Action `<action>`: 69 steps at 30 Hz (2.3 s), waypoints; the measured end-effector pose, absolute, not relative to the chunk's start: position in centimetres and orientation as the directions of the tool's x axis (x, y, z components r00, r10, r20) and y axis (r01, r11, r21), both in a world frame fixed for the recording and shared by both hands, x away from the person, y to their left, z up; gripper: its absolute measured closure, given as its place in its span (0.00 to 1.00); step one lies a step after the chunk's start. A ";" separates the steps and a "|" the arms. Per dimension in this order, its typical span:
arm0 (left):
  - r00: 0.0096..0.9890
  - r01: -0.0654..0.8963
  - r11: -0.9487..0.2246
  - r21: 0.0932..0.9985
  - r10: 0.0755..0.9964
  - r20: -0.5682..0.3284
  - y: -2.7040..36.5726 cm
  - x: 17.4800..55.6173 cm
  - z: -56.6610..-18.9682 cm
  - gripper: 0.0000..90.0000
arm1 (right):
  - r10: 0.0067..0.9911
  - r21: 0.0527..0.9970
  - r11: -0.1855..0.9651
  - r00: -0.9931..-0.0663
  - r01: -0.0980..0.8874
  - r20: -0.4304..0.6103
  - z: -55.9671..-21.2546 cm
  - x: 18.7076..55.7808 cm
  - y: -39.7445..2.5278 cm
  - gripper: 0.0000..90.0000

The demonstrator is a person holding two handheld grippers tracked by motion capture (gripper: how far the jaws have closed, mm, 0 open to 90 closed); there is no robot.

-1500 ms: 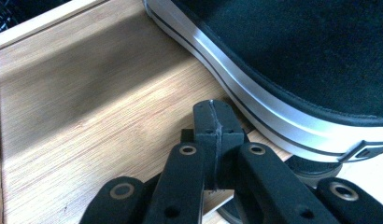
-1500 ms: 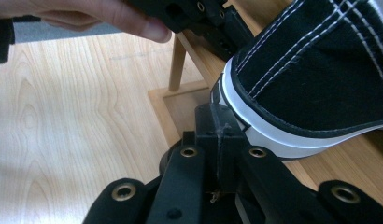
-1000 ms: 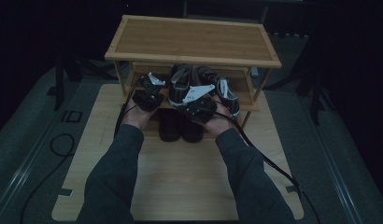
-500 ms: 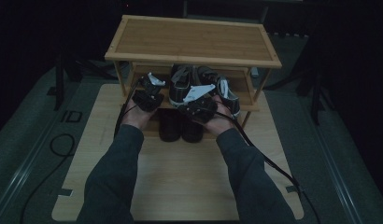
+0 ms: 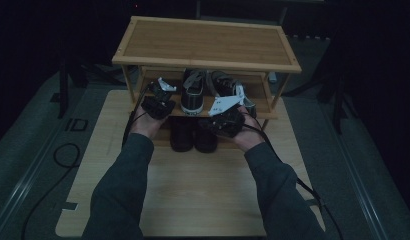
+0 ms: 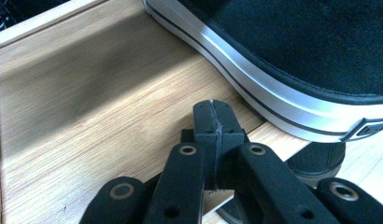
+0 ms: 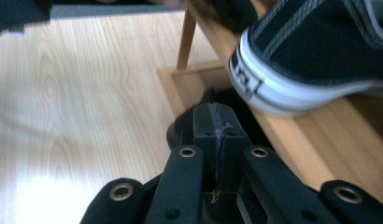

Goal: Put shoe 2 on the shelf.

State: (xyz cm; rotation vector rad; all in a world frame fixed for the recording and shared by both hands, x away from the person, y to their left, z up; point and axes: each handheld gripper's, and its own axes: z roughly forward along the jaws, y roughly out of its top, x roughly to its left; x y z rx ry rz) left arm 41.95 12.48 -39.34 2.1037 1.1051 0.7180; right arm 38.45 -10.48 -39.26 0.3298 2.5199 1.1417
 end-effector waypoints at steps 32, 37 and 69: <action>0.507 0.499 -0.440 0.747 0.847 0.160 12.7 42.0 -39.3 1.00 | 0.340 0.733 0.673 -0.921 0.099 -0.188 -39.4 37.3 -17.4 0.99; 0.508 0.499 -0.439 0.747 0.847 0.159 12.7 42.0 -39.3 1.00 | 0.343 0.726 0.679 -0.920 0.105 -0.188 -39.5 37.3 -18.0 0.99; 0.508 0.502 -0.439 0.745 0.847 0.156 12.8 42.1 -39.3 1.00 | 0.335 0.738 0.665 -0.929 0.115 -0.158 -38.6 37.1 -20.9 0.99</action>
